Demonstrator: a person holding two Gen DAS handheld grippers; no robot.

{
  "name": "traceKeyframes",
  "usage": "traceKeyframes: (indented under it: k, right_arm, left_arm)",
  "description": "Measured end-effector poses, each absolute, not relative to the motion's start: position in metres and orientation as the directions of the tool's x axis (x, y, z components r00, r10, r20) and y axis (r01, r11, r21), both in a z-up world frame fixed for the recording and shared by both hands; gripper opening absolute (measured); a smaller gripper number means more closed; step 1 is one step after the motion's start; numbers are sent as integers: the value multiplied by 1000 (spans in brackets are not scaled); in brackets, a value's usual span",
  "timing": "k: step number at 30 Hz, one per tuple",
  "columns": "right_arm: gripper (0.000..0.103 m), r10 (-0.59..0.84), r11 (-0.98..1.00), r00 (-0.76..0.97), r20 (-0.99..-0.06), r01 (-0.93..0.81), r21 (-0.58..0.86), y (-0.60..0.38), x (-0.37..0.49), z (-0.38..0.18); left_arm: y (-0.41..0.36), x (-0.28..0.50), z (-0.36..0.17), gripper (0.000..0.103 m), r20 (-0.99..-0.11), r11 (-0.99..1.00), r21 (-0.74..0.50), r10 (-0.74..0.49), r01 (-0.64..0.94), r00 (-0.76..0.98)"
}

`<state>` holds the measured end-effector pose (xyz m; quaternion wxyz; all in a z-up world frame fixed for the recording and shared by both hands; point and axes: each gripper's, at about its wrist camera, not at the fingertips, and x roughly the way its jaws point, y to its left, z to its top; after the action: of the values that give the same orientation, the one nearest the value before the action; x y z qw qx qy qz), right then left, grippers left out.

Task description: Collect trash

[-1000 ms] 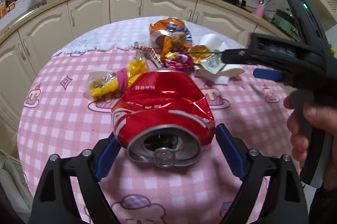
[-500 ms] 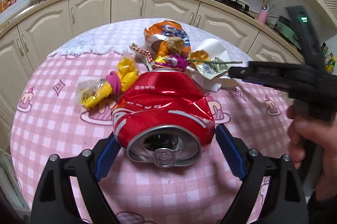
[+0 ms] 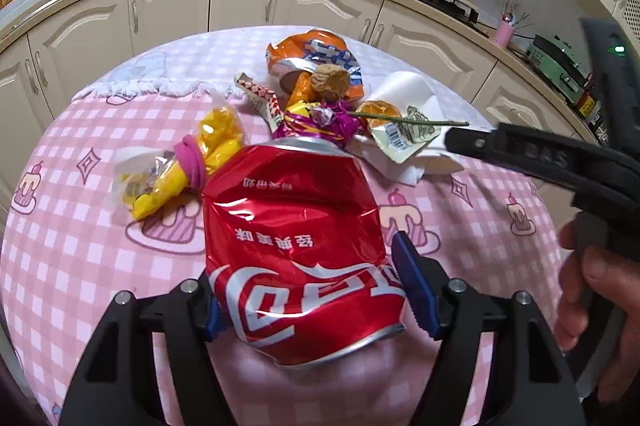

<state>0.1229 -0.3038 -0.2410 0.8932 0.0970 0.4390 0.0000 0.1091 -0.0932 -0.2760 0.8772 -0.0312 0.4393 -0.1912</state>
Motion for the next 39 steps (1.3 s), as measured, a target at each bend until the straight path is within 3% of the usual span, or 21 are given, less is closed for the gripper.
traceKeyframes:
  k: [3,5,6,9,11,16,25,29,30,31,33,34,35,36,38,39]
  right_arm:
    - [54,106,990,642,-760,6,144,-290,117,-225]
    - [54,132,991,648,-750,-88,99,-272,123,-216]
    - [54,137,989,644,-753,-132,67,-262,129,-214]
    - [53,124,972,592,-796,-234,-23,-238,151,-225]
    - [32,85,954,533,-842,-287,-85,-224,166,-244]
    - [7,128,956,526,-841,-291,-36,-229,165,-238]
    - [5,203,966,533,-821,-245,80,-258,120,-223]
    - [6,204,968,530,-823,-237,88,-264,102,-221]
    - [6,198,968,538,-819,-241,75,-264,101,-220]
    - [7,196,968,543,-817,-241,73,-264,102,-218]
    - [15,194,967,551,-812,-246,64,-264,106,-214]
    - [27,190,966,556,-809,-255,51,-262,108,-213]
    - [52,187,964,558,-808,-264,40,-259,111,-212]
    - [62,182,961,561,-808,-276,25,-255,115,-212]
    - [62,159,952,546,-822,-306,-19,-245,127,-217]
    - [56,154,949,526,-836,-316,-24,-241,135,-222]
  left_arm:
    - [-86,103,-274,69,-759,930,-207,-348,303,551]
    - [-87,106,-274,76,-770,937,-188,-327,295,548]
    - [-88,109,-275,81,-774,941,-181,-316,287,548]
    - [-93,117,-278,80,-778,940,-190,-320,283,541]
    - [-94,118,-278,69,-772,939,-191,-323,286,547]
    - [-86,113,-276,63,-767,932,-218,-348,291,539]
    - [-72,98,-265,51,-748,921,-245,-378,301,546]
    - [-73,90,-263,50,-745,917,-231,-381,324,548]
    - [-75,89,-264,51,-747,919,-218,-373,328,550]
    - [-76,89,-264,59,-748,921,-212,-368,325,552]
    - [-77,89,-265,76,-749,929,-207,-353,308,561]
    - [-76,90,-265,80,-746,929,-214,-355,302,563]
    - [-76,92,-265,82,-744,928,-223,-359,298,563]
    - [-78,94,-266,83,-745,929,-220,-357,297,563]
    - [-83,98,-267,83,-749,933,-204,-344,297,566]
    - [-86,102,-268,83,-753,934,-198,-339,297,564]
